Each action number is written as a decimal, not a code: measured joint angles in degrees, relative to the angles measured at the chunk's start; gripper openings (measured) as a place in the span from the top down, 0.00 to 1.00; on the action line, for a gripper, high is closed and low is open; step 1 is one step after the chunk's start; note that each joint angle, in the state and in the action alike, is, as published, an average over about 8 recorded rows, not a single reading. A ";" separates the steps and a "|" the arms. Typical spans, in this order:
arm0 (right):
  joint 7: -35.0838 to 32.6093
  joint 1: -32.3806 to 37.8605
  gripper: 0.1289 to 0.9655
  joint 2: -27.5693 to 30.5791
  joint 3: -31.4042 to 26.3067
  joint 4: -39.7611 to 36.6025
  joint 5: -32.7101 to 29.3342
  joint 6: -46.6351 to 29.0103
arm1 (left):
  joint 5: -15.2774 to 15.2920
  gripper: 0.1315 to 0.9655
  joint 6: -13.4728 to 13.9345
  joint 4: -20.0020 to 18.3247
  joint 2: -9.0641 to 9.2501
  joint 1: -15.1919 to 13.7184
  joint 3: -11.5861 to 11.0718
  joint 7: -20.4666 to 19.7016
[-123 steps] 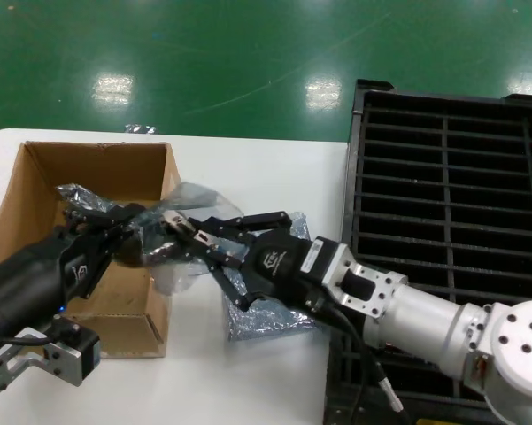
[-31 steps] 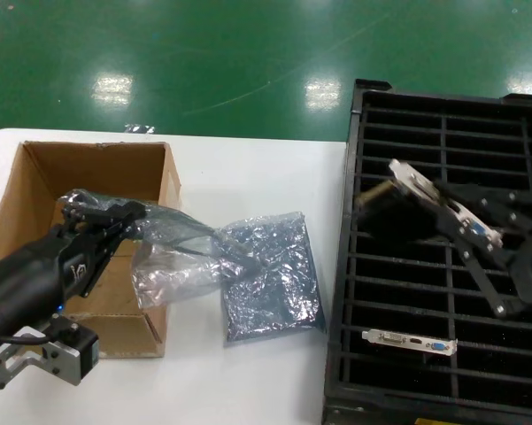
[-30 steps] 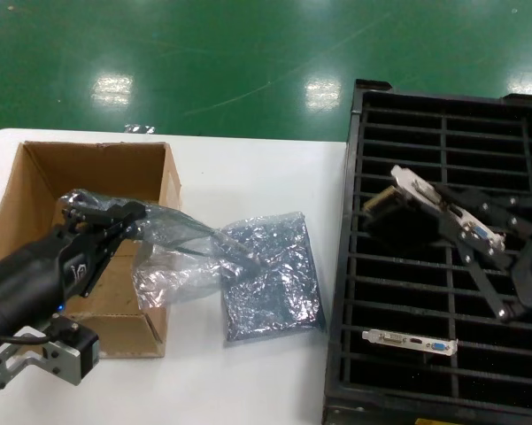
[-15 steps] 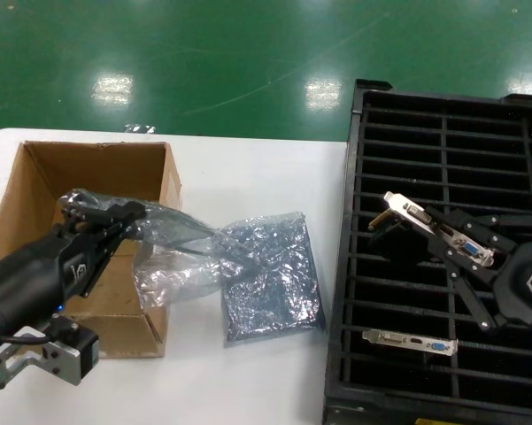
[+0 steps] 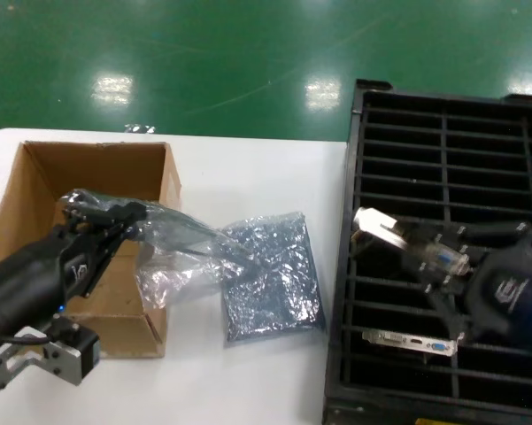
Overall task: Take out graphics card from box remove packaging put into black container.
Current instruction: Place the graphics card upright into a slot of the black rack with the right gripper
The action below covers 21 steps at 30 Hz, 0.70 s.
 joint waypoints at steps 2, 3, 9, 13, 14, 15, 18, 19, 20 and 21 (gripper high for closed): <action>-0.96 1.93 0.93 0.46 -1.87 -0.20 -0.77 -1.88 | 0.00 0.99 0.00 0.00 0.00 0.00 0.00 0.00; -1.78 2.86 0.93 0.70 -2.73 -0.38 -0.89 -2.92 | 0.00 0.99 0.00 0.00 0.00 0.00 0.00 0.00; -9.64 7.66 0.93 1.96 -6.27 -2.45 0.43 -9.11 | 0.00 0.99 0.00 0.00 0.00 0.00 0.00 0.00; -15.54 9.94 0.93 2.32 -6.80 -4.48 2.38 -12.22 | 0.00 0.99 0.00 0.00 0.00 0.00 0.00 0.00; -16.92 10.42 0.93 2.33 -6.78 -5.02 2.95 -12.89 | 0.00 0.99 0.00 0.00 0.00 0.00 0.00 0.00; -18.37 10.90 0.93 2.31 -6.72 -5.63 3.55 -13.57 | 0.00 0.99 0.00 0.00 0.00 0.00 0.00 0.00; -22.54 12.49 0.93 2.13 -6.54 -7.98 5.38 -15.76 | 0.00 0.99 0.00 0.00 0.00 0.00 0.00 0.00; -23.87 13.04 0.93 2.07 -6.51 -8.92 5.92 -16.52 | 0.00 0.99 0.00 0.00 0.00 0.00 0.00 0.00; -25.13 13.61 0.93 2.02 -6.51 -9.94 6.41 -17.30 | 0.00 0.99 0.00 0.00 0.00 0.00 0.00 0.00; -26.37 14.22 0.93 1.97 -6.54 -11.07 6.85 -18.11 | 0.00 0.99 0.00 0.00 0.00 0.00 0.00 0.00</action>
